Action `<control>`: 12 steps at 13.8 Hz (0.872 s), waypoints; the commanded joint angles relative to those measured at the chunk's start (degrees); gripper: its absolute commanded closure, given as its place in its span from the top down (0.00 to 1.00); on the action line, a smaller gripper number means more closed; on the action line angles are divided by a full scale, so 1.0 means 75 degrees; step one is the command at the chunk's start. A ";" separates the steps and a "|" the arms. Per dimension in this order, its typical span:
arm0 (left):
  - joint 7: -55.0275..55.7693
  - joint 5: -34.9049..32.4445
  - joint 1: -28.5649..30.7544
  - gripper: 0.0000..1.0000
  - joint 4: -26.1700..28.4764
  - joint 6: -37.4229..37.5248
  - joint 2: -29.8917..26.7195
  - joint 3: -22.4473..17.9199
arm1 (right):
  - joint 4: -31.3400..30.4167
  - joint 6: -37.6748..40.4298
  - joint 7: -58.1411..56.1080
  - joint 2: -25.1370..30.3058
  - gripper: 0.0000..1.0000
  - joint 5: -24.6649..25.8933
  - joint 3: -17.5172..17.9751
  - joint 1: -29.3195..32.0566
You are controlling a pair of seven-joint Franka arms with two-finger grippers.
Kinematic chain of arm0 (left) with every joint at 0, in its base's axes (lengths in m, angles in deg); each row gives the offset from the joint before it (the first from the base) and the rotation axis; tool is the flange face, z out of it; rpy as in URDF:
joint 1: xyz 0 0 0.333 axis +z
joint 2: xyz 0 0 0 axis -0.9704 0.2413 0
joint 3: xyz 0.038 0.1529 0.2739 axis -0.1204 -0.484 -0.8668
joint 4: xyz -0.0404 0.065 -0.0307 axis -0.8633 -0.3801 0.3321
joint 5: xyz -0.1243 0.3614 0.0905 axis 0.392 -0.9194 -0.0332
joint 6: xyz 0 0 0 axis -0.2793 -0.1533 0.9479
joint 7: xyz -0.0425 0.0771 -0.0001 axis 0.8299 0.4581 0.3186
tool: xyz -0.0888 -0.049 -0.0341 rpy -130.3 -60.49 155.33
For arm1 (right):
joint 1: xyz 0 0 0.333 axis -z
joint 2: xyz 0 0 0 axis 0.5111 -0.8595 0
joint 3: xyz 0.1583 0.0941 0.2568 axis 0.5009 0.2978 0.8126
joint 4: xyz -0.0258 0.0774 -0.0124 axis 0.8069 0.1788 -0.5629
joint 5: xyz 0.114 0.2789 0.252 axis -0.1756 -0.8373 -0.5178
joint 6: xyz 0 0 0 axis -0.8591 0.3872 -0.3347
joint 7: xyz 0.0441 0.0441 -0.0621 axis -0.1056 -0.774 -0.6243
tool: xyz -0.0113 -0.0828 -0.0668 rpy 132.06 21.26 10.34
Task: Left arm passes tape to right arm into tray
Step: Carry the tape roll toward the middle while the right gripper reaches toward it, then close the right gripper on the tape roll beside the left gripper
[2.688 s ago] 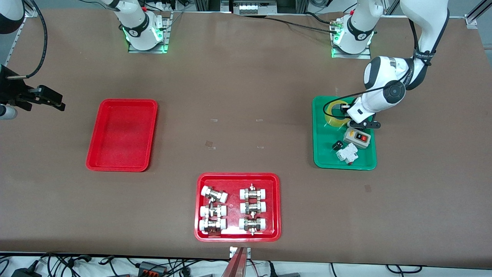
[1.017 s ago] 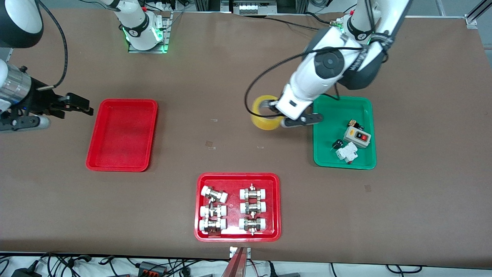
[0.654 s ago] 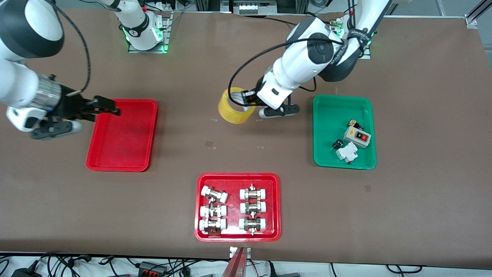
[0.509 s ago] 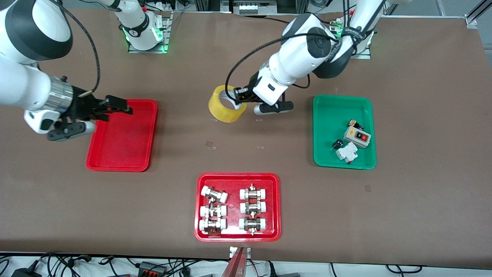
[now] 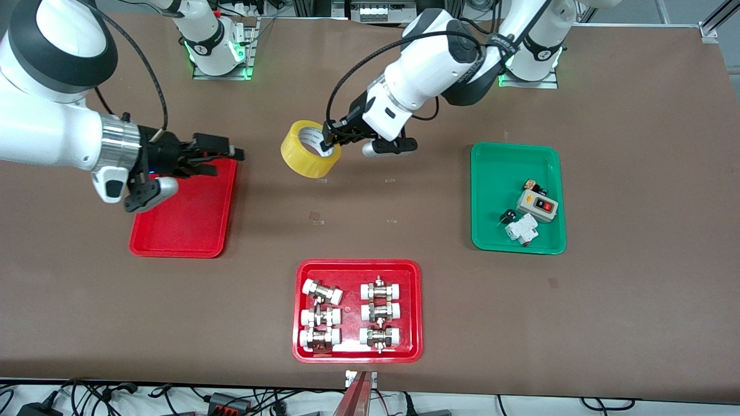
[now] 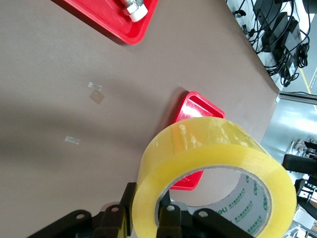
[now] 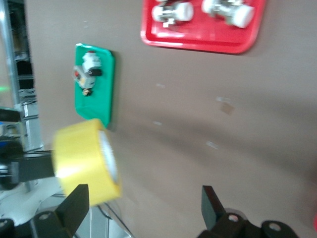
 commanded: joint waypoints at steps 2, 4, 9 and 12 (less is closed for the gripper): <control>0.0070 0.0209 -0.0223 0.01 -0.0221 -0.0284 0.0123 -0.0048 | 0.0671 0.0040 -0.0282 -0.0335 1.00 -0.0228 -0.0057 -0.0403; 0.0082 0.0209 -0.0223 0.01 -0.0232 -0.0284 0.0123 -0.0048 | 0.0672 0.0028 -0.0550 -0.0523 1.00 -0.0239 -0.0046 -0.0509; 0.0140 0.0197 -0.0269 0.01 -0.0431 -0.0284 0.0146 -0.0048 | 0.0684 -0.0018 -0.0986 -0.0629 1.00 -0.0286 -0.0046 -0.0708; 0.0152 0.0197 -0.0293 0.01 -0.0618 -0.0284 0.0322 -0.0048 | 0.0684 -0.0018 -0.0997 -0.0617 1.00 -0.0976 -0.0057 -0.0709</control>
